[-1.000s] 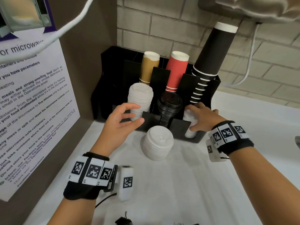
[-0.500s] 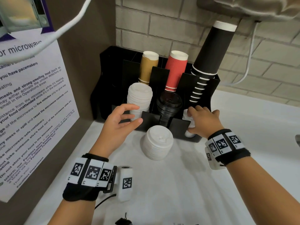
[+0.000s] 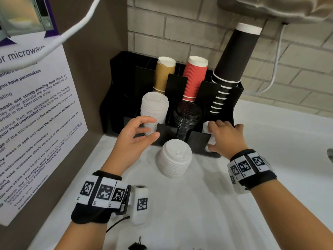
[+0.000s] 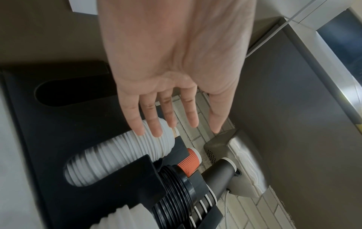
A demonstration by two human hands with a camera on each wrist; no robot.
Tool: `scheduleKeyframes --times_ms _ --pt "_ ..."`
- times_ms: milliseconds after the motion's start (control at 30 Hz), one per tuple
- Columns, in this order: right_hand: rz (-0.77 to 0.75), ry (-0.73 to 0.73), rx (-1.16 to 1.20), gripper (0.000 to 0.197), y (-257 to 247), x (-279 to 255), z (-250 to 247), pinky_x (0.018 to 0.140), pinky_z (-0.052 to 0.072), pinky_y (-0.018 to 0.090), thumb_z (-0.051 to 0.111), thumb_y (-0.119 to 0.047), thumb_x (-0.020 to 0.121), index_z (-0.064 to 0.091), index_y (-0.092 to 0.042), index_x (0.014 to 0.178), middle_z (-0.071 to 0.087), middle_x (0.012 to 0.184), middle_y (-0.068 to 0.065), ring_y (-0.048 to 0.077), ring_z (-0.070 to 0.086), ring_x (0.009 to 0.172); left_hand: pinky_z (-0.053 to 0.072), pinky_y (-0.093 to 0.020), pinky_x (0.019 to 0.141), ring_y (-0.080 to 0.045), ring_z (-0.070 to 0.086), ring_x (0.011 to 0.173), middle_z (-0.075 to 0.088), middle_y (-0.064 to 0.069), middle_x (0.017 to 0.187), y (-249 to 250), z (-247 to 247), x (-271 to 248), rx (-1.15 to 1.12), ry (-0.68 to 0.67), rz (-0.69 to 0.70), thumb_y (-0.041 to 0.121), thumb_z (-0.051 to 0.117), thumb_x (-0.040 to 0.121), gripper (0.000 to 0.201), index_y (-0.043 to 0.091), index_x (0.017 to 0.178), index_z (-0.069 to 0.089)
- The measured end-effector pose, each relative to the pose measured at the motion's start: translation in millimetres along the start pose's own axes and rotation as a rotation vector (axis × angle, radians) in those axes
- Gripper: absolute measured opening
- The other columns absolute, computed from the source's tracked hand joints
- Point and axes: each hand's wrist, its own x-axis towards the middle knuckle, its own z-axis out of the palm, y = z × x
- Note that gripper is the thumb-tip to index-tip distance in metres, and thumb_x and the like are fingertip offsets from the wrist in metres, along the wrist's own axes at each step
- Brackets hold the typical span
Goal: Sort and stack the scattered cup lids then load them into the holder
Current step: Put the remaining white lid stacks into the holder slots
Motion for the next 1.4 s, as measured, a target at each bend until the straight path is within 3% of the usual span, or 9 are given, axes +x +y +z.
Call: scheduleKeyframes --times_ms 233,433,767,967,1033,1100,1200,1300,1400 --pt "-0.004 0.024 0.015 0.051 4.1 -0.8 -0.8 0.084 0.033 0.04 0.069 -0.041 0.067 0.052 -0.022 0.112 0.053 0.099 -0.003 0.022 0.053 0.092 0.049 -0.019 0.086 -0.006 0.06 0.107 0.058 0.002 0.122 -0.2 -0.4 -0.2 0.001 0.0 -0.001 0.015 0.07 0.088 0.033 0.042 0.104 0.062" --pt "-0.042 -0.001 -0.019 0.063 10.5 1.6 5.0 0.089 0.032 0.045 0.072 -0.05 0.065 0.044 -0.027 0.117 0.047 0.107 -0.004 0.021 0.049 0.098 0.05 -0.019 0.086 -0.008 0.06 0.108 0.058 0.003 0.122 0.0 0.5 0.0 0.002 -0.001 -0.005 0.016 0.07 0.087 0.032 0.04 0.106 0.062" --pt "-0.072 0.082 -0.096 0.066 5.8 -2.6 11.1 0.087 0.032 0.046 0.075 -0.046 0.057 0.052 -0.021 0.113 0.054 0.1 0.001 0.026 0.054 0.087 0.048 -0.019 0.086 -0.01 0.06 0.109 0.058 0.001 0.123 1.5 1.0 -0.7 0.011 0.008 -0.022 0.014 0.069 0.088 0.03 0.036 0.108 0.062" --pt "-0.03 0.014 -0.085 0.069 5.5 -10.4 -8.8 0.093 0.031 0.048 0.071 -0.045 0.063 0.044 -0.026 0.122 0.049 0.112 -0.002 0.022 0.048 0.104 0.048 -0.024 0.09 -0.014 0.06 0.11 0.058 -0.001 0.123 2.5 -0.1 -0.4 0.011 0.013 -0.032 0.014 0.069 0.088 0.03 0.033 0.109 0.062" --pt "-0.019 0.154 0.043 0.065 3.6 -16.2 -25.0 0.085 0.036 0.047 0.075 -0.036 0.058 0.052 -0.02 0.116 0.053 0.106 0.002 0.028 0.051 0.099 0.049 -0.025 0.09 -0.014 0.06 0.11 0.058 -0.002 0.123 3.2 -0.6 -0.7 0.018 0.015 -0.029 0.014 0.069 0.088 0.029 0.033 0.11 0.062" --pt "-0.089 0.295 0.388 0.05 -5.7 -20.6 -38.8 0.077 0.042 0.042 0.075 -0.025 0.062 0.056 -0.014 0.107 0.054 0.098 0.005 0.028 0.053 0.089 0.05 -0.028 0.092 -0.014 0.06 0.11 0.058 -0.002 0.124 4.0 -0.3 -0.8 0.022 0.018 -0.034 0.014 0.069 0.088 0.029 0.032 0.11 0.062" --pt "-0.226 0.073 0.844 0.04 -34.4 -24.1 -50.2 0.079 0.047 0.033 0.076 -0.025 0.075 0.052 -0.015 0.105 0.049 0.101 0.002 0.019 0.051 0.087 0.05 -0.03 0.094 -0.014 0.06 0.109 0.057 -0.002 0.124 5.7 1.8 -1.0 0.02 0.02 -0.044 0.013 0.069 0.089 0.029 0.032 0.11 0.062" --pt "-0.234 -0.235 0.804 0.055 -61.2 -22.4 -41.2 0.084 0.047 0.034 0.079 -0.045 0.071 0.039 -0.025 0.104 0.041 0.11 -0.001 0.021 0.049 0.096 0.05 -0.029 0.092 -0.013 0.061 0.109 0.057 -0.001 0.124 6.7 2.8 -2.4 0.017 0.015 -0.043 0.013 0.069 0.089 0.029 0.033 0.109 0.062" --pt "-0.188 -0.225 0.742 0.063 -79.6 -20.6 -28.4 0.079 0.047 0.036 0.08 -0.052 0.065 0.031 -0.031 0.099 0.035 0.109 -0.003 0.025 0.049 0.094 0.05 -0.026 0.091 -0.013 0.061 0.109 0.057 0.0 0.125 6.5 0.4 -3.1 0.025 0.014 -0.042 0.014 0.069 0.089 0.029 0.032 0.11 0.062"
